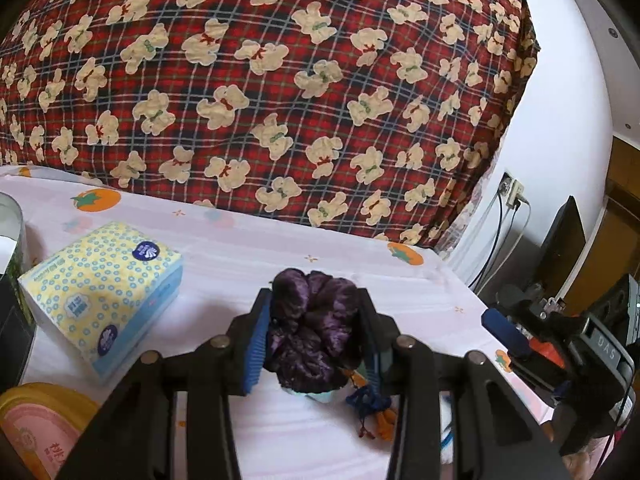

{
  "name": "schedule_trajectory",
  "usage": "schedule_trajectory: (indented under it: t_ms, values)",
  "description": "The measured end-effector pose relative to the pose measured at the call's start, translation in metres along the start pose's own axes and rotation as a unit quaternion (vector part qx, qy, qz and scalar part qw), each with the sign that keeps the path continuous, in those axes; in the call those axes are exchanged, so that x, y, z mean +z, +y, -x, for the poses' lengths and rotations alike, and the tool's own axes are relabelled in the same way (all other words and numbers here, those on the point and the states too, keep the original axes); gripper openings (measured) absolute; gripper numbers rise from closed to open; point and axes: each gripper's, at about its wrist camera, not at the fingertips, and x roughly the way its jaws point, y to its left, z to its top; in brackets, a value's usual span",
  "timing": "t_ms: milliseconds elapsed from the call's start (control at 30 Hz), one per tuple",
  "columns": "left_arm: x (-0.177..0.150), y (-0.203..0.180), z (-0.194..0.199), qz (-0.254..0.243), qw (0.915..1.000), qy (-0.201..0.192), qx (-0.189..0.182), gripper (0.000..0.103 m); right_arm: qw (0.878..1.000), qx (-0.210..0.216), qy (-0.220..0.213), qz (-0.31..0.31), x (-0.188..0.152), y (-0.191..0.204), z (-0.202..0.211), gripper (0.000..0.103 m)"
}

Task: Organize soft objects
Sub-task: 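Carry the glove with the right gripper over the tin while the left gripper carries the scrunchie there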

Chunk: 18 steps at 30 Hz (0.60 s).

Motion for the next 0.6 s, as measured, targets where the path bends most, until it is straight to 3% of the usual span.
schedule_trajectory:
  t_ms: [167,367,467,533,600]
  values:
    - [-0.002,-0.001,0.005,-0.004,0.9999,-0.004,-0.008,0.040,0.997,-0.030,0.034,0.065,-0.005,0.014,0.001,0.046]
    - [0.000,0.002,0.015,0.010,0.9997,-0.011,-0.019,0.040,0.971,-0.009,0.183,0.151,-0.036,0.033,-0.008,0.049]
    - [-0.001,0.005,0.023,0.014,0.9997,-0.014,-0.013,0.040,0.964,-0.028,0.207,0.165,-0.049,0.032,-0.022,0.075]
    - [-0.002,0.008,0.029,0.016,0.9997,-0.015,-0.011,0.040,0.960,-0.044,0.211,0.179,-0.057,0.034,-0.031,0.079]
    - [-0.004,0.008,0.035,0.011,0.9998,-0.016,-0.009,0.040,0.948,-0.088,0.221,0.212,-0.066,0.038,-0.043,0.079]
